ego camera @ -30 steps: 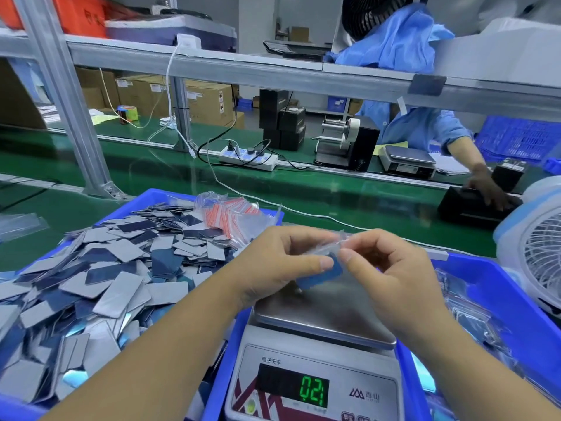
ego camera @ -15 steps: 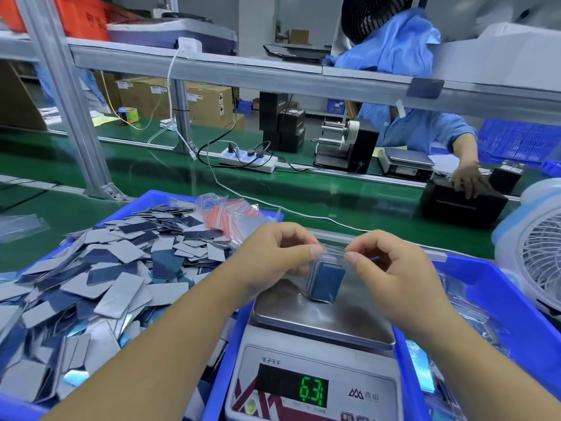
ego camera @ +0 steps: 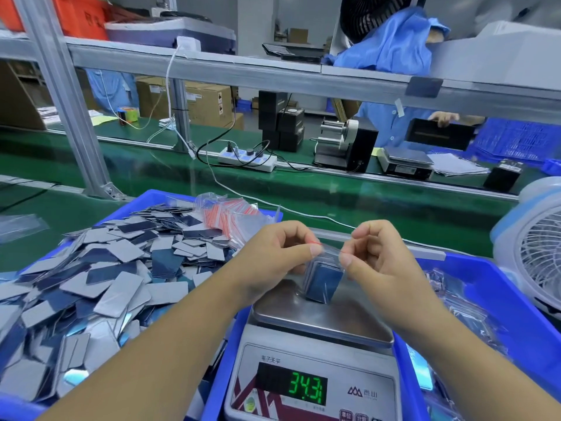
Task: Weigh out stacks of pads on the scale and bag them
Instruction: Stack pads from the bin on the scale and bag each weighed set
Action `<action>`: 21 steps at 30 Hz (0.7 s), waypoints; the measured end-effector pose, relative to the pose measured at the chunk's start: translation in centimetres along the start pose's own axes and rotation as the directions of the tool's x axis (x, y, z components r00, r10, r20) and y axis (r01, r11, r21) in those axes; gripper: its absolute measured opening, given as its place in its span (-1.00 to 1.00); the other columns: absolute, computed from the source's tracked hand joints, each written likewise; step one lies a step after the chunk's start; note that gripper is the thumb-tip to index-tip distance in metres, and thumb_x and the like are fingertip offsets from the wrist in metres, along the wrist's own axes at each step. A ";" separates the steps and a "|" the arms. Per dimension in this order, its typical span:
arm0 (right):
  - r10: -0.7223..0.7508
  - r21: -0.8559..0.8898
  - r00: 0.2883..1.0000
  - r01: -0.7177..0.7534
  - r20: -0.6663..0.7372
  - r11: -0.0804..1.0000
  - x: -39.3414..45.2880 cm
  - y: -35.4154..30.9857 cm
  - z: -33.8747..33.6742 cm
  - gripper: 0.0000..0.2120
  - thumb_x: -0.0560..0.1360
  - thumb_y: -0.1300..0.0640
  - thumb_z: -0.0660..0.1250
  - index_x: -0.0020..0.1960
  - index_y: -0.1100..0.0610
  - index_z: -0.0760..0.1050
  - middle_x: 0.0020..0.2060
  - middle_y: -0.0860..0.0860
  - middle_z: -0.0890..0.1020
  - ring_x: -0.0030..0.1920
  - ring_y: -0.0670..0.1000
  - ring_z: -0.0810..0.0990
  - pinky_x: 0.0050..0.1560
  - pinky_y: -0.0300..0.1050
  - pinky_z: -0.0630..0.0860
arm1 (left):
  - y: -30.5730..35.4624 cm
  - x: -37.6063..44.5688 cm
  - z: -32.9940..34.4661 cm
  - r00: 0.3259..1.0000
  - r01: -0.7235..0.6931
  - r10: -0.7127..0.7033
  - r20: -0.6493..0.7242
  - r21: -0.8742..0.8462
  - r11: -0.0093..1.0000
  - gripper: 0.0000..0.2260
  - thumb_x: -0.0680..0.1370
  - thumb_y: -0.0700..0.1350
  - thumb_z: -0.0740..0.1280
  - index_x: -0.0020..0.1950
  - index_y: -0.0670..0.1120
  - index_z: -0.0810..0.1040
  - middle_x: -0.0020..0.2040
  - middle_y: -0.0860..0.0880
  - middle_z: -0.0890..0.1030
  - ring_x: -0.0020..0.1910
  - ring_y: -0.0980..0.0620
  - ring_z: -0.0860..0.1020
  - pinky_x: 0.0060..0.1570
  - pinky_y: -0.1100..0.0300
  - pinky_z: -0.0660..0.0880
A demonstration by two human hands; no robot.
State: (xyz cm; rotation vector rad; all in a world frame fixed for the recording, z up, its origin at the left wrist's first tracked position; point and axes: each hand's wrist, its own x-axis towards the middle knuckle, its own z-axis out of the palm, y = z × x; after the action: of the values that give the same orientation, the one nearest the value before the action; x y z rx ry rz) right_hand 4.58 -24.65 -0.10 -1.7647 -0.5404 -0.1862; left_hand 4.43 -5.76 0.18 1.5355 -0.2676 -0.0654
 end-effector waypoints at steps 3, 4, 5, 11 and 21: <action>-0.018 -0.028 1.000 0.018 0.002 0.999 0.0 0.2 0.1 -0.72 0.45 0.21 0.38 -0.09 -0.15 0.40 -0.28 -0.12 0.58 -0.23 -0.07 0.51 -0.12 -0.06 0.46 | -0.1 0.0 0.3 1.000 -0.009 0.008 0.008 0.021 1.000 -0.91 0.42 -0.09 0.41 -0.28 0.08 0.60 -0.14 -0.11 0.55 -0.14 -0.01 0.48 -0.08 0.14 0.53; -0.023 -0.025 1.000 0.023 -0.006 0.999 0.0 0.1 0.1 -0.73 0.43 0.20 0.39 -0.11 -0.14 0.40 -0.29 -0.11 0.58 -0.24 -0.07 0.51 -0.14 -0.08 0.46 | -0.1 0.0 0.4 1.000 -0.016 0.016 0.011 0.031 0.999 -0.92 0.42 -0.10 0.41 -0.26 0.06 0.61 -0.16 -0.10 0.55 -0.17 0.01 0.48 -0.11 0.17 0.52; -0.026 -0.025 1.000 0.026 -0.011 0.999 0.0 0.0 0.1 -0.75 0.41 0.18 0.38 -0.13 -0.14 0.39 -0.30 -0.11 0.58 -0.26 -0.07 0.50 -0.17 -0.10 0.46 | -0.1 -0.1 0.4 1.000 -0.026 0.025 0.014 0.050 0.998 -0.93 0.43 -0.10 0.42 -0.25 0.05 0.61 -0.18 -0.08 0.55 -0.19 0.03 0.47 -0.14 0.20 0.52; -0.042 -0.052 0.999 0.042 0.003 0.998 -0.1 -0.2 0.3 -0.80 0.41 0.11 0.38 -0.11 -0.15 0.41 -0.25 -0.08 0.60 -0.22 -0.04 0.54 -0.14 -0.11 0.50 | -0.3 0.0 0.3 0.996 -0.087 0.085 0.019 0.169 0.982 -0.81 0.52 -0.22 0.41 -0.24 0.02 0.61 -0.24 0.02 0.55 -0.25 0.08 0.47 -0.15 0.23 0.45; -0.026 -0.061 1.000 0.025 -0.018 0.998 -0.3 -0.7 0.3 -0.70 0.44 0.26 0.45 -0.18 -0.05 0.38 -0.31 -0.04 0.63 -0.28 0.02 0.56 -0.21 -0.03 0.53 | -0.4 0.2 0.3 0.987 -0.161 0.155 0.045 0.268 0.950 -0.90 0.50 -0.18 0.46 -0.19 -0.01 0.65 -0.30 0.16 0.61 -0.29 0.17 0.51 -0.20 0.33 0.45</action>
State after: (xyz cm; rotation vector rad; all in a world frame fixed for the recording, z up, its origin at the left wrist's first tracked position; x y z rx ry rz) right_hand 3.96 -24.36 0.31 -1.8140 -0.5493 -0.2387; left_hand 4.60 -6.10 -0.17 1.7800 -0.4320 0.0836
